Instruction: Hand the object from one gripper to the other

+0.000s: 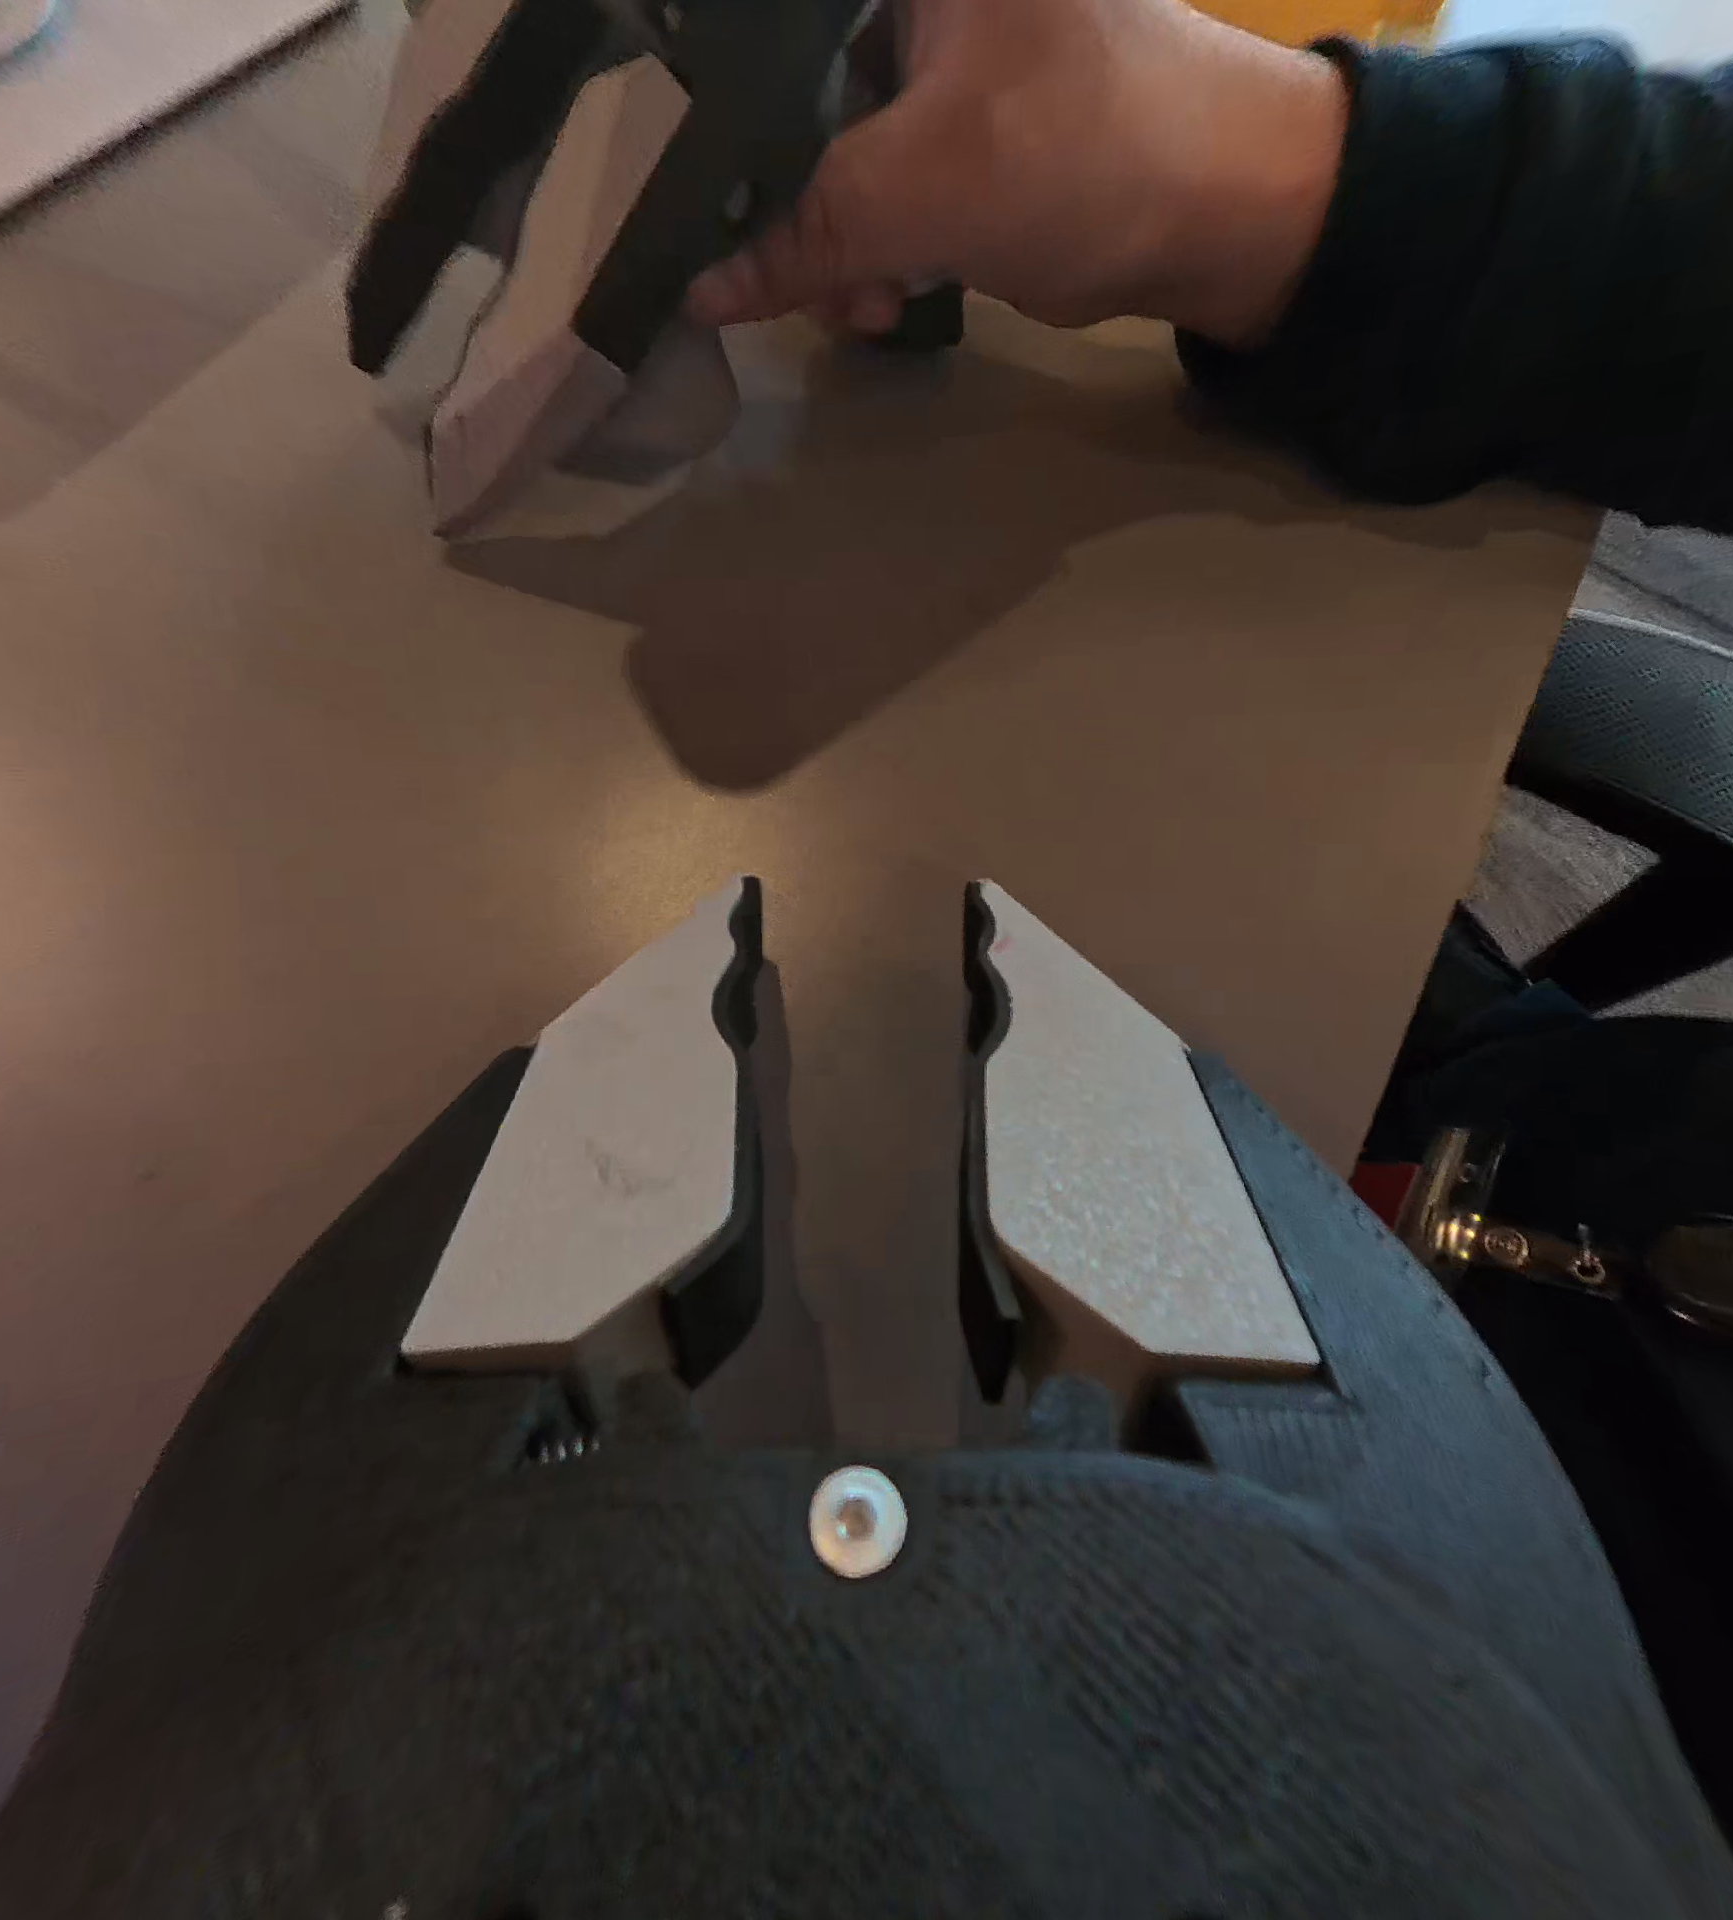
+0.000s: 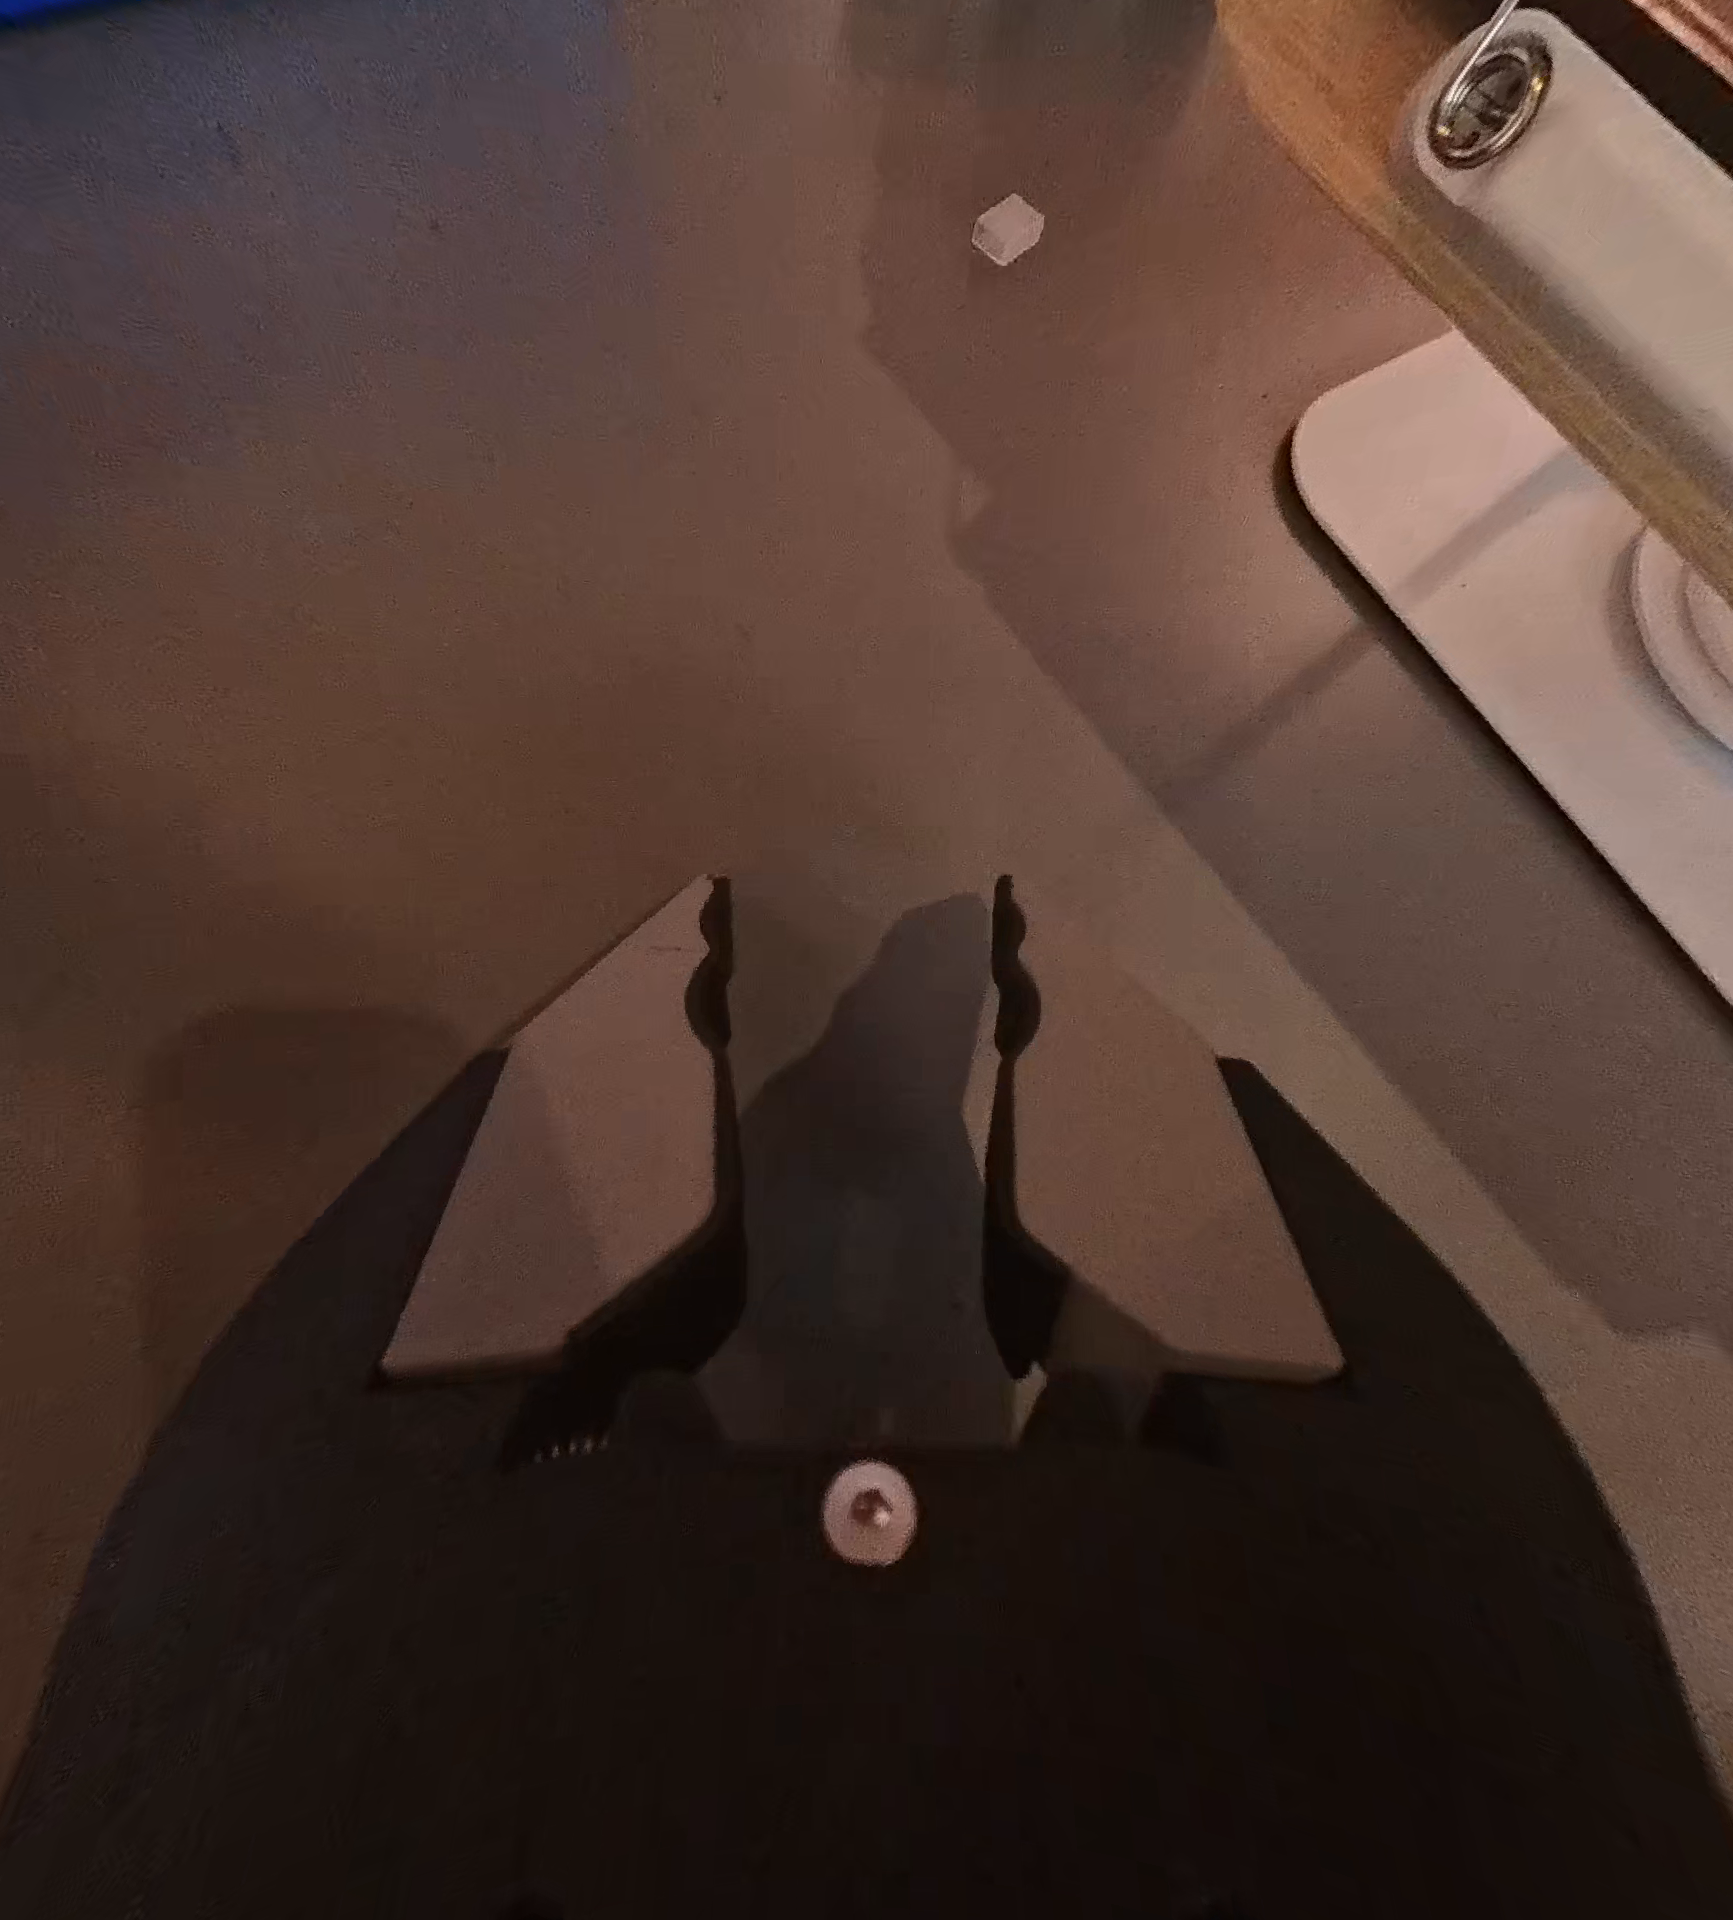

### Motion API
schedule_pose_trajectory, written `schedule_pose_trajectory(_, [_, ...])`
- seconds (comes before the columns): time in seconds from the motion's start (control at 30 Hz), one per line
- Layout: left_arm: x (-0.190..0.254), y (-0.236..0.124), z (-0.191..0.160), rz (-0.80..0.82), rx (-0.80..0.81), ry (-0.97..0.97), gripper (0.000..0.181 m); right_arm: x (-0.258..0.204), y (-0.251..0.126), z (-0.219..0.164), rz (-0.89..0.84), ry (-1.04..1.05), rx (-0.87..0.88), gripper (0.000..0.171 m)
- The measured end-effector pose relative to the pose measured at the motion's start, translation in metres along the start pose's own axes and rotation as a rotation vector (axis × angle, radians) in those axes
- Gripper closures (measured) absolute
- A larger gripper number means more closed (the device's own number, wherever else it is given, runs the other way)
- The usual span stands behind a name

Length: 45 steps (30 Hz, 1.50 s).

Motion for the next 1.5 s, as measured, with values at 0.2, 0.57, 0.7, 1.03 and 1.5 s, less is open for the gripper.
schedule_pose_trajectory(0.2, [-0.025, -0.087, 0.049, 0.267, 0.070, 0.088, 0.139, -0.002, -0.001, -0.001, 0.005, -0.007, -0.009, 0.123])
schedule_pose_trajectory(0.57, [-0.153, -0.213, 0.004, 0.519, -0.141, -0.403, 0.135, -0.003, -0.006, -0.003, -0.011, 0.010, -0.013, 0.125])
schedule_pose_trajectory(0.7, [-0.170, -0.209, -0.034, 0.531, -0.276, -0.492, 0.141, -0.005, -0.008, -0.004, -0.015, 0.013, -0.013, 0.126])
schedule_pose_trajectory(1.03, [-0.170, -0.247, 0.013, 0.550, -0.118, -0.317, 0.180, -0.003, -0.007, -0.005, 0.000, 0.043, -0.018, 0.127])
schedule_pose_trajectory(1.5, [-0.074, -0.223, 0.177, 0.552, 0.469, 0.249, 0.181, -0.038, -0.023, 0.029, 0.276, 0.140, 0.223, 0.128])
Point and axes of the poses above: each gripper's, where its closed fingertips meet, y out along the fingers, z out of its top, x = y × z across the jaws, the point moved 5 cm from there along -y, back along the fingers, and after that the axes turned 13 degrees about x, right-handed, at the moved point
